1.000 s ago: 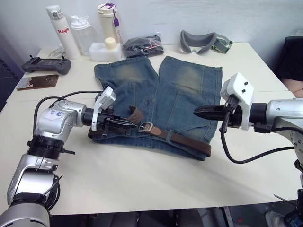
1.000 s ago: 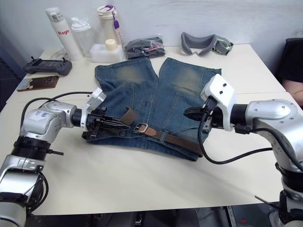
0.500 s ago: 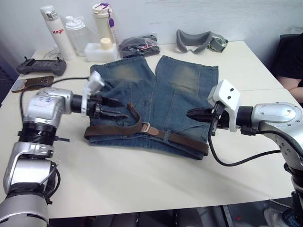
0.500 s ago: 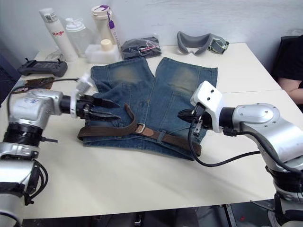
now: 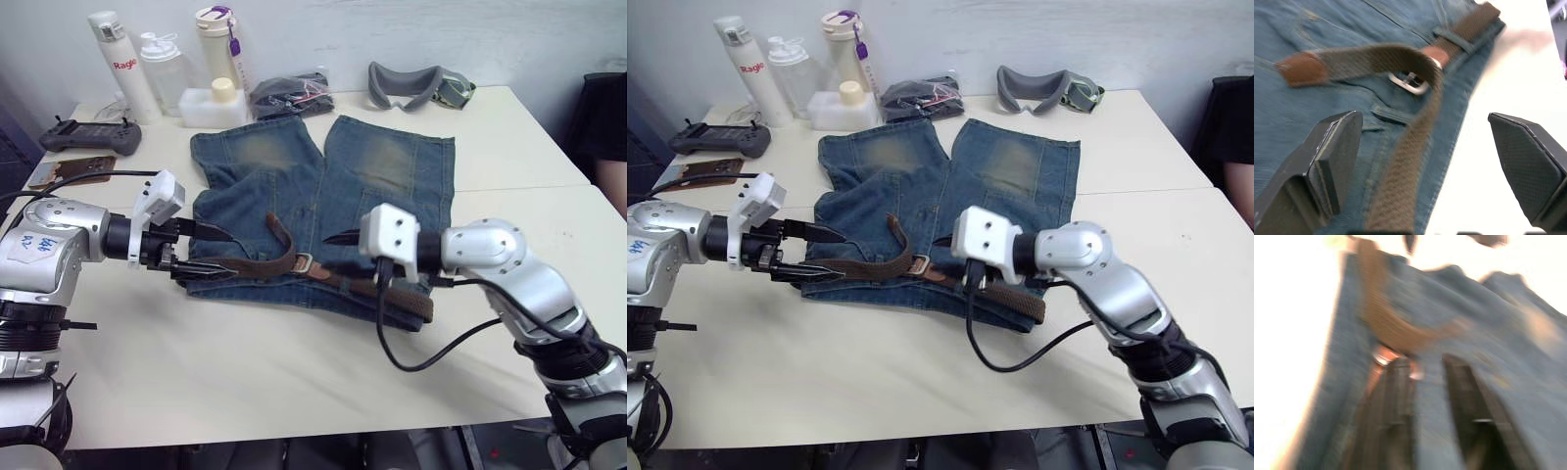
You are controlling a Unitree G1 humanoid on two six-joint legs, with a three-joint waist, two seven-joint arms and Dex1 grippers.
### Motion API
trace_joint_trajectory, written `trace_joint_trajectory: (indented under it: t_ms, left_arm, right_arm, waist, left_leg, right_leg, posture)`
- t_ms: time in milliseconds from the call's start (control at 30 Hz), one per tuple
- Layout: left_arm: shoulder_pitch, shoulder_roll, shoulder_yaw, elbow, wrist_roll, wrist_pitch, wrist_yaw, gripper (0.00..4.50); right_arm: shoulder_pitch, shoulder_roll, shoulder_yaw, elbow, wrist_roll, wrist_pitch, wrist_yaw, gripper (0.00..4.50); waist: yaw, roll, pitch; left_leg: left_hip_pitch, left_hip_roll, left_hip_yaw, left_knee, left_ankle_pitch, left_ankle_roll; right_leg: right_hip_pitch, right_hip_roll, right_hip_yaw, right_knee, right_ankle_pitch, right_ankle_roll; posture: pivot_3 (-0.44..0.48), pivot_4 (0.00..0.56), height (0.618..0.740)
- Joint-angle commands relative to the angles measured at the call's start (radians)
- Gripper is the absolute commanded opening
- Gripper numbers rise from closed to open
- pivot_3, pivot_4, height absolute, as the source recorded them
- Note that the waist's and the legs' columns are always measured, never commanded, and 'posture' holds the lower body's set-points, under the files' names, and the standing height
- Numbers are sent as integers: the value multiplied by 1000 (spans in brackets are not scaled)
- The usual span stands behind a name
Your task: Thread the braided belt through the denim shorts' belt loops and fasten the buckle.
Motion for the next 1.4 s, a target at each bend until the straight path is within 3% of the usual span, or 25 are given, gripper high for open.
trace_joint_trajectory:
  t_ms: [33, 100, 133, 267, 500, 600, 800, 900, 1167, 1233, 1400]
  left_arm:
    - [22, -37, -27, -87, 29, -81, 40, 4500]
    - [8, -85, -58, -73, 54, -103, 84, 4500]
    - [-9, -119, -66, -55, 64, -112, 114, 4500]
    - [-52, -215, -91, -14, 108, -192, 181, 4500]
    - [-85, -262, -208, 95, 225, -306, 164, 4500]
    - [-113, -266, -240, 132, 242, -279, 142, 3731]
    - [-183, -293, -226, 164, 201, -140, 123, 1009]
    - [-190, -318, -195, 127, 141, -103, 98, 47]
    - [-174, -306, -108, 50, -14, -31, 12, 47]
    - [-149, -277, -127, 28, -11, -40, -24, 47]
    - [-145, -256, -207, 151, 156, -203, 25, 47]
  right_arm:
    - [-18, 23, -8, 11, -42, -51, 3, 3342]
    - [-27, 27, -16, 26, -59, -58, 6, 4333]
    - [-29, 25, -19, 30, -67, -58, 9, 4432]
    - [-12, 0, -52, 19, -76, -35, 11, 4432]
    - [33, -38, -123, -36, -75, 37, -23, 4432]
    - [49, -48, -141, -60, -80, 70, -41, 4500]
    - [87, -79, -191, -101, -76, 116, -65, 4500]
    - [92, -80, -209, -110, -69, 130, -73, 4500]
    - [104, -64, -260, -131, -22, 188, -97, 4500]
    - [113, -66, -269, -141, -12, 204, -101, 4500]
    - [134, -73, -275, -169, -11, 230, -118, 4500]
  waist:
    - [1, 0, 0]
    - [1, 0, 0]
    - [2, 0, 0]
    - [-1, 0, 0]
    - [-5, 0, 0]
    - [-3, 0, 0]
    - [1, 0, 0]
    - [0, 0, 0]
    - [-2, 0, 0]
    - [-3, 0, 0]
    - [0, 0, 0]
  left_leg:
    - [0, -2, 0, 0, 0, 0]
    - [0, -3, 0, 2, 0, 1]
    - [0, -4, 0, 2, 1, 1]
    - [-1, -5, -1, 2, 1, 2]
    - [1, -4, -1, 0, 1, 2]
    - [1, -4, -1, 0, 1, 2]
    - [0, -7, -5, 0, 1, 1]
    - [0, -7, -5, 0, 1, 1]
    - [0, -6, -5, 0, 1, 1]
    - [0, -6, -5, 0, 1, 1]
    - [1, -6, -4, 0, 1, 1]
  right_leg:
    - [1, -1, 1, 0, 0, 0]
    - [1, -1, 1, 0, 0, -1]
    - [1, -2, 2, 0, 0, -1]
    - [1, -3, 1, 1, 0, 0]
    - [0, -3, -1, 1, 0, 0]
    - [0, -3, -1, 1, 0, 0]
    - [1, -3, -1, 0, 0, 0]
    - [1, -3, -1, 0, 0, 0]
    - [1, -3, -1, 0, 0, 0]
    - [1, -3, -1, 0, 0, 0]
    - [1, -3, -1, 0, 0, 0]
  posture:
    - [0, 150, 627]
    - [0, 150, 627]
    - [0, 150, 627]
    - [0, 150, 627]
    - [0, 150, 627]
    - [0, 150, 627]
    - [0, 150, 627]
    - [0, 150, 627]
    - [0, 150, 627]
    - [0, 150, 627]
    - [0, 150, 627]
